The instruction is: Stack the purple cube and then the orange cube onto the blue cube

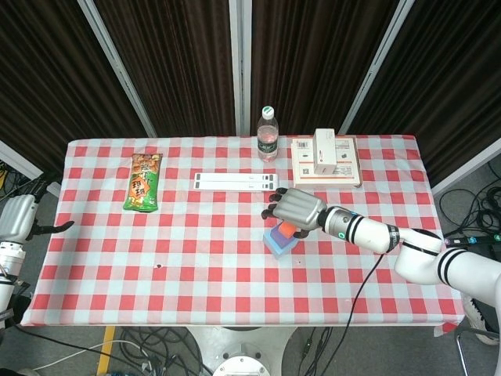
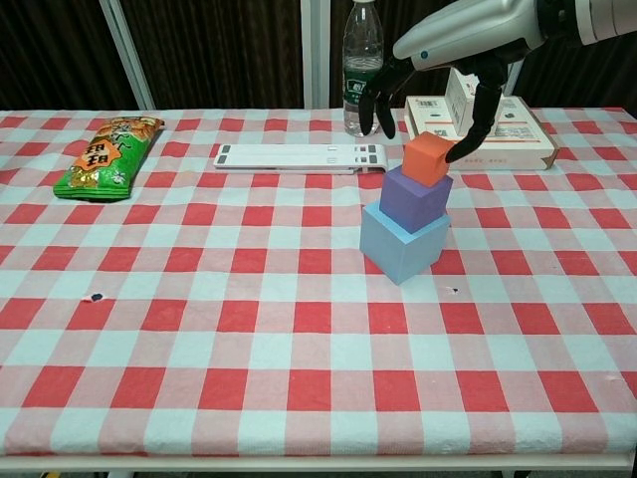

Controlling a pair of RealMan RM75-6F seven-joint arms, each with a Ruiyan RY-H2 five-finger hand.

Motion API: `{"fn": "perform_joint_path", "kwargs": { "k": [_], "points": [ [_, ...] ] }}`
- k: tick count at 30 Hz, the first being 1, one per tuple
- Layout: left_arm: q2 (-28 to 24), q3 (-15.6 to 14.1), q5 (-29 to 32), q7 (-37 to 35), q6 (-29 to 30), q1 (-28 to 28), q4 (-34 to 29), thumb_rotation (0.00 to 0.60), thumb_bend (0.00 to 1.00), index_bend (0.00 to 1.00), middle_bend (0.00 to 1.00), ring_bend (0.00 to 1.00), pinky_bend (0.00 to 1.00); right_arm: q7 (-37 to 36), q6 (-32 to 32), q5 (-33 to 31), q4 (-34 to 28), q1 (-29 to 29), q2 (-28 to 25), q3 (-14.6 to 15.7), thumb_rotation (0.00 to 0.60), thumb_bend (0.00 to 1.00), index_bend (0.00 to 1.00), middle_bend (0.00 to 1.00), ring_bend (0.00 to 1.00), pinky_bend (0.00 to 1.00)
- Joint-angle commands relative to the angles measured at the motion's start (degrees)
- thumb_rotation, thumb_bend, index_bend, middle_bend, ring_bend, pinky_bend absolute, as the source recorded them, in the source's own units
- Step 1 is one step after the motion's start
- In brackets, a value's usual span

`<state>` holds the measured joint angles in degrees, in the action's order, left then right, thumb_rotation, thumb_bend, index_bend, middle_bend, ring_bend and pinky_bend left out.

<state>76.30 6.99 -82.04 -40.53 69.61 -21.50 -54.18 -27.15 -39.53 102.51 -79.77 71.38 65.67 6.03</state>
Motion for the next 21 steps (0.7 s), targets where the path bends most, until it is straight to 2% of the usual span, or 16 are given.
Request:
{"fn": "perform_joint_path", "kwargs": {
  "k": [1, 6, 11, 13, 16, 17, 18, 21],
  "points": [
    [-0.20, 0.02, -0.08, 0.07, 0.20, 0.01, -0.31, 0.600, 0.03, 0.24, 0.22, 0.16, 0.29, -1.31, -3.35, -1.86, -1.47, -1.44, -1.42, -1.62, 0.600, 0.08, 0.22, 0.31, 0.14, 0.17],
    [-0.89, 0.06, -0.33, 0.51, 0.66, 0.00, -1.28, 0.600, 0.03, 0.24, 0.22, 0.16, 0.29, -4.90, -8.16, -5.39, -5.70, -4.72, -7.61, -3.35, 0.600, 0.04, 0.19, 0.31, 0.13, 0.18],
    [-1.70, 0.07, -0.56, 1.69, 1.07, -0.05, -2.97, 0.600, 0.03, 0.24, 0.22, 0.16, 0.29, -0.73, -13.73, -11.55, -10.20, -11.84, -15.06, -4.34, 0.600, 0.04, 0.18, 0.31, 0.14, 0.18],
    [-1.97, 0.03, -0.74, 2.34, 1.35, -0.05, -3.80, 0.600, 0.03, 0.24, 0.22, 0.16, 0.29, 5.81, -15.86, -16.53, -11.53, -15.90, -16.40, -4.53, 0.600, 0.04, 0.18, 0.31, 0.14, 0.19],
    [-2.54, -0.13, -1.19, 3.66, 1.89, -0.03, -5.51, 0.600, 0.03, 0.24, 0.22, 0.16, 0.29, 24.31, -21.94, -27.60, -13.45, -23.10, -14.82, -4.97, 0.600, 0.07, 0.09, 0.28, 0.10, 0.18],
    [-2.83, -0.17, -1.32, 4.12, 2.01, -0.05, -6.28, 0.600, 0.03, 0.24, 0.22, 0.16, 0.29, 32.82, -25.73, -32.64, -13.53, -26.23, -12.89, -4.89, 0.600, 0.08, 0.07, 0.26, 0.08, 0.16],
    [-3.04, -0.16, -1.40, 4.49, 2.12, -0.09, -6.82, 0.600, 0.03, 0.24, 0.22, 0.16, 0.29, 37.81, -28.31, -35.97, -13.78, -28.12, -11.18, -5.02, 0.600, 0.09, 0.04, 0.24, 0.06, 0.14],
    [-3.77, -0.08, -1.66, 5.50, 2.57, -0.17, -8.42, 0.600, 0.03, 0.24, 0.22, 0.16, 0.29, 45.29, -32.98, -44.28, -14.78, -32.35, -6.65, -6.09, 0.600, 0.10, 0.00, 0.19, 0.03, 0.11]
  ]
}}
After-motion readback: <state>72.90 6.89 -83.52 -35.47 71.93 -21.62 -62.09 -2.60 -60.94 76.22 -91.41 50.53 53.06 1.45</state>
